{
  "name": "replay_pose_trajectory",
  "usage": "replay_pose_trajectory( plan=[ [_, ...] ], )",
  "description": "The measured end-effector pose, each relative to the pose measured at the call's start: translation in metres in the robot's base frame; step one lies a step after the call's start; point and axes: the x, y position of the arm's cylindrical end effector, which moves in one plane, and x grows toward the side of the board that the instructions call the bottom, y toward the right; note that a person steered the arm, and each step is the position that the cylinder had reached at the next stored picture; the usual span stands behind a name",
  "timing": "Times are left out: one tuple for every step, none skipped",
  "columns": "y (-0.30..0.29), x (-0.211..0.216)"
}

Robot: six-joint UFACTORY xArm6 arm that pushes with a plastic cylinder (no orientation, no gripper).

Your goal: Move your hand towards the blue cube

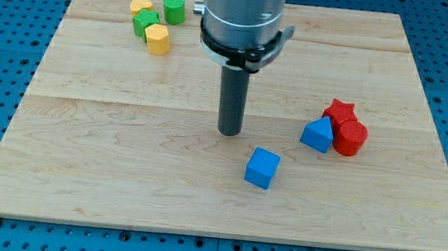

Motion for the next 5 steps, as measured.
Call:
replay_pose_trajectory(
  plan=[
    [-0.013,-0.011],
    [-0.013,-0.025],
    [-0.013,-0.046],
    [-0.013,-0.056],
    [-0.006,-0.055]
  ],
)
